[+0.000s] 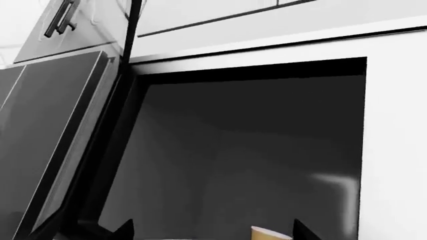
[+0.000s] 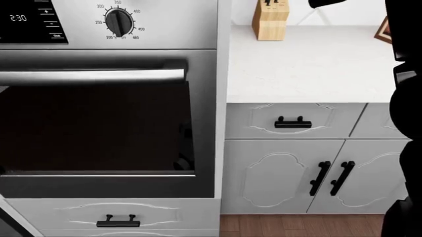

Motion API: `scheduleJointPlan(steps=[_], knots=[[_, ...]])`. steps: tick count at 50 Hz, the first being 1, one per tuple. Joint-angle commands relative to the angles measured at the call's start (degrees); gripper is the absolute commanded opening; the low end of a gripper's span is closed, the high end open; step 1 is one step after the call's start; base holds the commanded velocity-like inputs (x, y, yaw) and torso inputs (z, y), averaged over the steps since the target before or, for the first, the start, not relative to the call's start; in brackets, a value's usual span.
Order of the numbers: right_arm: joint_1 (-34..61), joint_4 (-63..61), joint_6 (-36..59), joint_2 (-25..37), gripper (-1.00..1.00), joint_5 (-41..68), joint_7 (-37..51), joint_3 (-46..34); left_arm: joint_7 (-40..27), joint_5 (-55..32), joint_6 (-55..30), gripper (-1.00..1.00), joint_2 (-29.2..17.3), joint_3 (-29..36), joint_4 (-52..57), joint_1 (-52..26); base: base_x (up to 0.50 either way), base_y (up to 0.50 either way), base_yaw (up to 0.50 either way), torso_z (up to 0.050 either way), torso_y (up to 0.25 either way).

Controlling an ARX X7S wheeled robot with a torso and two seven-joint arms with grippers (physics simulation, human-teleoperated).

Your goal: Open the microwave door

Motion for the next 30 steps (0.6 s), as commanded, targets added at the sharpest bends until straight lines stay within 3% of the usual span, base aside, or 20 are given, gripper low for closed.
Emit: scheduleJointPlan(steps=[1,30], knots=[[-0.8,1.2,-2.1,-0.1,1.0,-0.6,0.0,-0.6,1.3,4.1,-0.6,1.0,-6.1,-0.6,-7.9,-2.5,0.0,0.0,0.0,0.0,0.0],[0.7,-0.6,0.7,0.3,1.0,0.9,0.6,-0.2,0.4,2.1,-7.2,1.0,-15.1,-2.8,-0.5,-3.5,0.0,0.0,0.0,0.001,0.0]])
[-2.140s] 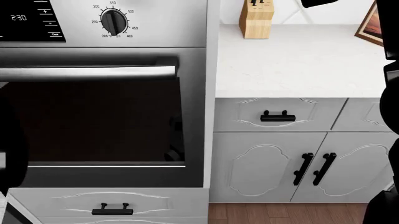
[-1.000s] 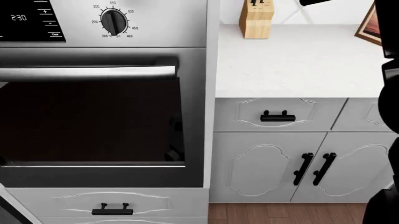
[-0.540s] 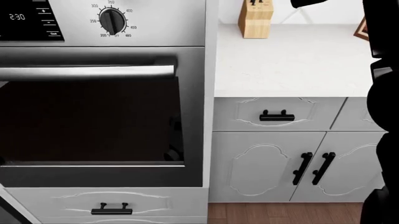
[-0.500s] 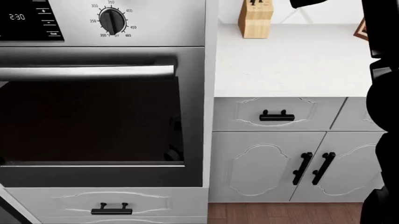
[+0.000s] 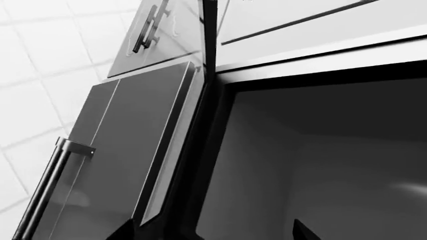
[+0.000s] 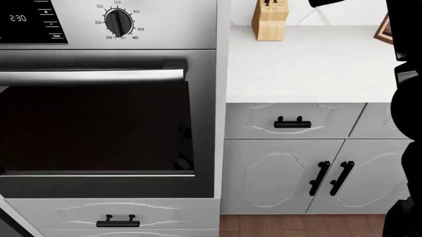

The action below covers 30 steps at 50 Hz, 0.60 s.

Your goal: Open the microwave door

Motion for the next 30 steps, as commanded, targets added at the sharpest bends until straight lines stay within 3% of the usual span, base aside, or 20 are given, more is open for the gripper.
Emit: scheduleJointPlan(steps=[1,30], knots=[[0.5,-0.2,0.5,0.1,1.0,0.3,0.2,-0.1,0.4,0.2,-2.5,1.0,-4.4,-0.7,0.5,-1.4,0.0,0.0,0.0,0.0,0.0],[1.3,0.5,0.1,-0.2,1.0,0.3,0.4,-1.6,3.9,5.4,-1.2,1.0,-10.6,1.8,-7.9,0.0,0.0,0.0,0.0,0.0,0.0]])
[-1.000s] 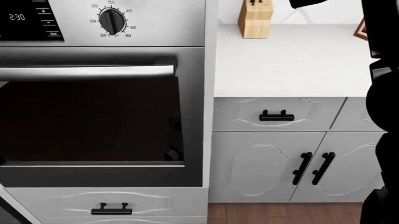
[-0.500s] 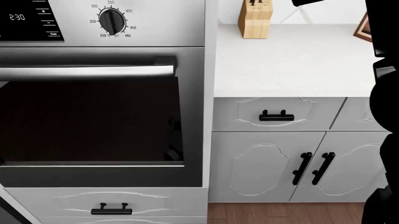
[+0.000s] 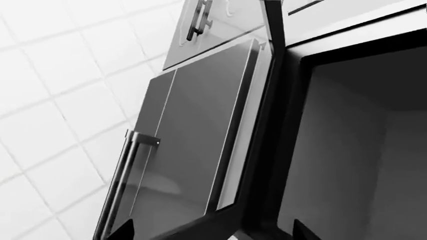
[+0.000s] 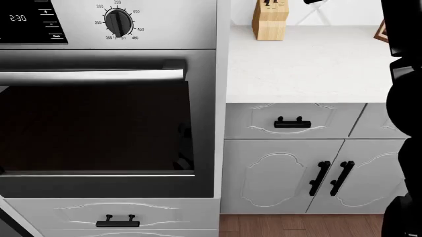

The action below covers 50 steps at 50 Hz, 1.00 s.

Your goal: Open the microwave door

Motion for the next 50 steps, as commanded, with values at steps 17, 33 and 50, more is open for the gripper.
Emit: scheduleJointPlan(steps=[17,33,50], knots=[[0.3,-0.1,0.3,0.2,1.0,0.3,0.3,-0.7,8.6,12.0,4.3,1.0,-0.3,10.4,-18.5,-6.7,0.0,0.0,0.0,0.0,0.0],[1.7,-0.3,1.7,0.4,1.0,0.9,0.4,-0.9,12.9,18.6,5.4,1.0,-0.9,15.7,-28.9,-12.6,0.0,0.0,0.0,0.0,0.0],[1.4,1.4,-0.5,0.2,1.0,0.0,0.4,-2.2,17.3,25.5,4.7,1.0,-4.3,20.8,-35.1,-19.7,0.0,0.0,0.0,0.0,0.0]])
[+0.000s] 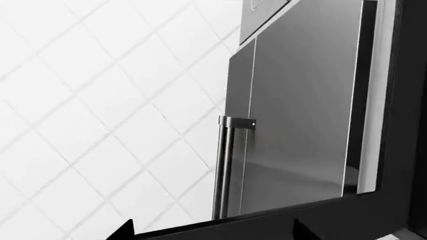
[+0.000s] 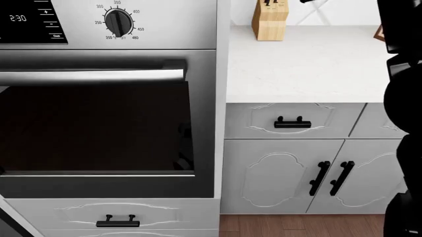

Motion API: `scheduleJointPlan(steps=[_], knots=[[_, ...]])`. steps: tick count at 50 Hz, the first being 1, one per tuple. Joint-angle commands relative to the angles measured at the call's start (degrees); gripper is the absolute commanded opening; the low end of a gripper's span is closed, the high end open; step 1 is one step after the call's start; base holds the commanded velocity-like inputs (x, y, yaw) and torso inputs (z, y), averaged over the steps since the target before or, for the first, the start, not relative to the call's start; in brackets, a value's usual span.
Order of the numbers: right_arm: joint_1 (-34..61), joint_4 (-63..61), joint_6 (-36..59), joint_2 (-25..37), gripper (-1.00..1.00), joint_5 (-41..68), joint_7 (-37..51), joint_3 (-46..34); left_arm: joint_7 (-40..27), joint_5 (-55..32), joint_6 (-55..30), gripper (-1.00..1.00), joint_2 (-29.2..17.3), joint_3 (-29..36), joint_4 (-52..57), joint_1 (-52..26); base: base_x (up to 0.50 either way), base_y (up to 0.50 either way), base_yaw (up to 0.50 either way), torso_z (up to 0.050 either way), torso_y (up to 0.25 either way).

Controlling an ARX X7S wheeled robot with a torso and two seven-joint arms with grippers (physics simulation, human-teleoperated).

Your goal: Open the microwave door

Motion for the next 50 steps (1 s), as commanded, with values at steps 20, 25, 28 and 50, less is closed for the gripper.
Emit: scheduleJointPlan(steps=[20,25,28,50], knots=[[0.1,1.8,-1.9,-0.4,1.0,-0.3,0.1,-1.1,8.7,14.7,-1.1,1.0,-3.8,8.0,-7.5,-12.9,0.0,0.0,0.0,0.0,0.0],[0.0,2.0,-2.2,-0.4,1.0,-0.3,0.1,-1.1,15.0,27.4,-0.2,1.0,-2.5,1.4,-9.5,-13.1,0.0,0.0,0.0,0.0,0.0],[-0.3,2.3,-2.7,-0.4,1.0,-0.5,0.1,-1.2,19.8,37.3,1.0,1.0,-1.4,-4.6,-10.7,-13.1,0.0,0.0,0.0,0.0,0.0],[-1.0,2.9,-4.2,-0.7,1.0,-0.4,0.4,-1.4,41.3,86.3,14.1,1.0,1.8,-38.8,-9.2,-13.2,0.0,0.0,0.0,0.0,0.0]])
